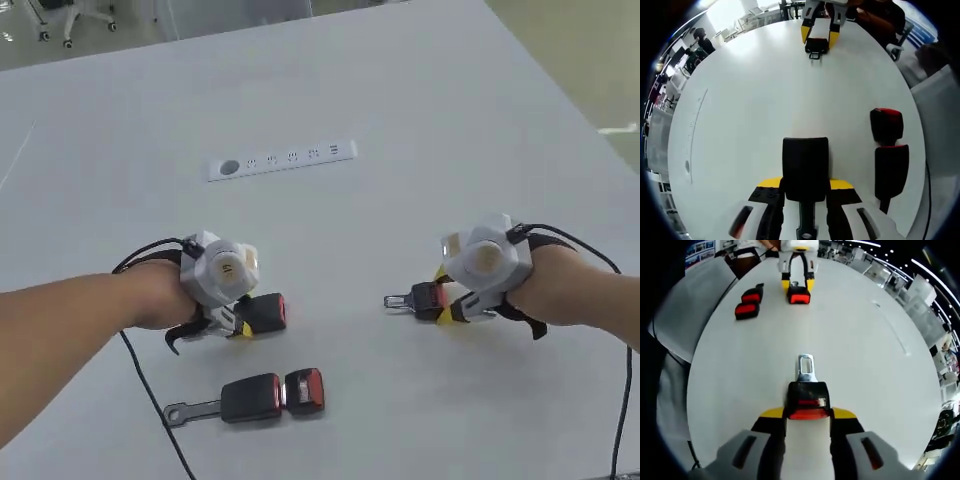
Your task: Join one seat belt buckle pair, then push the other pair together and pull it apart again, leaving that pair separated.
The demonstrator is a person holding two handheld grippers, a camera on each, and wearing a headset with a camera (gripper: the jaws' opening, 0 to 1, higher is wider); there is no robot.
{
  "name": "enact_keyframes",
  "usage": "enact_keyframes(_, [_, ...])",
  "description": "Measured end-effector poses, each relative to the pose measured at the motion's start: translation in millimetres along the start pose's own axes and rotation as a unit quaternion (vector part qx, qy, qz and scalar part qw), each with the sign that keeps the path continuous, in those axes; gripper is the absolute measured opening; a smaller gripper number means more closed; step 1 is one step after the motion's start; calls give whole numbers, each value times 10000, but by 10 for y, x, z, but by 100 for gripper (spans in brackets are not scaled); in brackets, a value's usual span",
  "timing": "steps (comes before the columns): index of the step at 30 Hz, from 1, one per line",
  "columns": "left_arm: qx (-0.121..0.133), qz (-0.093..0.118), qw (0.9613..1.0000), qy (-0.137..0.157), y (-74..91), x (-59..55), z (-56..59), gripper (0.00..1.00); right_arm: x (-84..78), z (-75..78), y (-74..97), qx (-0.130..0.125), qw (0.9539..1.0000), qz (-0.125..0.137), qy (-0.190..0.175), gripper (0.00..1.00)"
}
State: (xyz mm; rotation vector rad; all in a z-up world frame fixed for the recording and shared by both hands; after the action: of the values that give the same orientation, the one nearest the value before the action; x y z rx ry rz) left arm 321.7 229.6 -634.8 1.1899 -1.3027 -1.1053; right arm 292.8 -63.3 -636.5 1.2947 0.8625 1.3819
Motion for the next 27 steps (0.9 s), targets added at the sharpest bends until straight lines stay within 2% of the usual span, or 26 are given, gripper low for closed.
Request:
enact_keyframes(2, [22,7,10000,30,1,-2,-2,32,10,-4,14,-104,9999,2,79,34])
enact_keyframes(3, [21,8,9998,174,2,-9,-3,32,16,-4,18,-128,9999,9,2,34])
enact_keyframes(7, [80,22,9995,289,11,-9,2,32,29,-25,24,-136,9999,-16,-61,36])
enact_keyframes(10, [160,9,9994,295,22,-24,12,33,49,-23,53,-331,9994,10,-88,50])
enact_keyframes(12, [334,-87,9992,187,37,-73,16,33,33,-36,86,-440,9989,48,-121,53])
enact_keyframes(14, [409,-119,9985,353,65,-151,32,34,-11,-55,126,-525,9981,62,-309,54])
enact_keyframes(15, [526,-58,9973,516,101,-203,25,35,-29,-64,145,-566,9976,94,-396,54])
enact_keyframes(17, [603,4,9950,795,153,-283,40,37,-45,-107,198,-616,9951,287,-720,56])
enact_keyframes(19, [717,108,9918,1051,244,-387,94,38,-63,-152,244,-698,9916,479,-975,59])
enact_keyframes(22, [872,384,9872,1283,362,-543,262,37,-44,-288,321,-713,9841,808,-1410,62])
enact_keyframes(25, [963,487,9844,1391,460,-688,487,38,-28,-405,331,-769,9837,888,-1360,68])
enact_keyframes(27, [1040,643,9807,1527,497,-748,588,40,-2,-458,358,-799,9834,929,-1338,72])
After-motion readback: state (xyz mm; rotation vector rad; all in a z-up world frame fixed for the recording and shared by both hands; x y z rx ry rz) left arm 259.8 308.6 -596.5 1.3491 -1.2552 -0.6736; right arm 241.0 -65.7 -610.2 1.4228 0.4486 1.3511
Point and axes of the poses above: the centre of the closed fingertips' face, and the gripper's own axes: y roughly backward along the fingers, z roughly to its right, x roughly out of its top, the point moved 5 cm from there along y, roughly backward along the fingers, and after that the axes turned 11 degrees about -z, right-handed, at the moved point
